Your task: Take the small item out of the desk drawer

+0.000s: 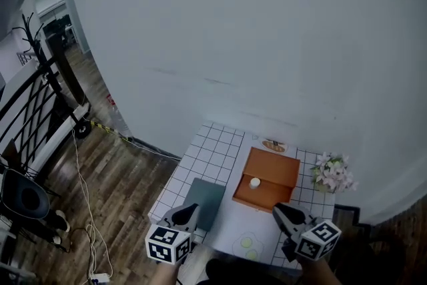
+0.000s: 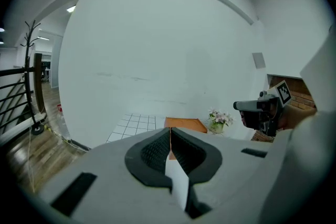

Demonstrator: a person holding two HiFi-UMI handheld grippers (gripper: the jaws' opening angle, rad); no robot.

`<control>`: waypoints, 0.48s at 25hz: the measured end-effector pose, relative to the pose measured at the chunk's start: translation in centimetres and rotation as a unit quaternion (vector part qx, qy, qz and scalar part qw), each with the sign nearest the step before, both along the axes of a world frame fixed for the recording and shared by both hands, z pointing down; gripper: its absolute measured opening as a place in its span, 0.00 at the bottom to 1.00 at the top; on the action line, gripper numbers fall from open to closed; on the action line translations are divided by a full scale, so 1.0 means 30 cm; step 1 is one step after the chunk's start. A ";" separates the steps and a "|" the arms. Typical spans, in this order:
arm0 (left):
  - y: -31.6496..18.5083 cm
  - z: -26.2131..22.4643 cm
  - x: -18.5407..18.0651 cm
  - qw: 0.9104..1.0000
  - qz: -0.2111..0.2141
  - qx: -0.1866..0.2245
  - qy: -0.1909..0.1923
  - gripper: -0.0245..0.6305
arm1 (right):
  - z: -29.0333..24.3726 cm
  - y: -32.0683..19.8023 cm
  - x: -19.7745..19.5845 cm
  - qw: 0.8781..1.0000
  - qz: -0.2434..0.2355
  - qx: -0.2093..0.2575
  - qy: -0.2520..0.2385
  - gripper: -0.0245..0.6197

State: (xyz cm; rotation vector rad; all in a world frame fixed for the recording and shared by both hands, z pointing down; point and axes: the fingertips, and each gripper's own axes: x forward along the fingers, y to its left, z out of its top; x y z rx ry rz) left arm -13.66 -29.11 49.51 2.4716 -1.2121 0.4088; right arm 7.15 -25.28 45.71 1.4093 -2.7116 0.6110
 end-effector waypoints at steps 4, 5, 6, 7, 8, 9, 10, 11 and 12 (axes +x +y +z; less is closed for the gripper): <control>-0.033 0.008 0.075 1.000 -0.022 -0.003 -0.008 0.06 | 0.034 -0.050 0.071 1.000 -0.026 -0.009 -0.003 0.09; -0.041 0.006 0.097 1.000 -0.026 -0.001 -0.011 0.06 | 0.041 -0.061 0.088 0.999 -0.033 -0.011 -0.004 0.09; -0.047 0.003 0.119 0.999 -0.030 0.000 -0.015 0.06 | 0.047 -0.070 0.105 0.999 -0.041 -0.013 -0.005 0.10; -0.051 0.001 0.143 0.999 -0.032 0.000 -0.017 0.06 | 0.052 -0.078 0.121 0.999 -0.049 -0.014 -0.006 0.10; -0.053 -0.001 0.167 0.999 -0.035 0.001 -0.020 0.06 | 0.058 -0.084 0.137 0.998 -0.057 -0.014 -0.006 0.11; -0.054 -0.003 0.191 0.999 -0.037 0.001 -0.022 0.06 | 0.067 -0.090 0.153 0.998 -0.065 -0.015 -0.005 0.11; -0.055 -0.004 0.214 0.999 -0.040 0.001 -0.024 0.06 | 0.080 -0.095 0.170 0.997 -0.071 -0.017 -0.004 0.11; -0.056 -0.005 0.234 0.999 -0.044 0.001 -0.024 0.06 | 0.095 -0.099 0.187 0.997 -0.076 -0.020 -0.003 0.12; -0.057 -0.007 0.252 0.999 -0.047 0.001 -0.023 0.06 | 0.111 -0.104 0.201 0.997 -0.078 -0.025 -0.003 0.12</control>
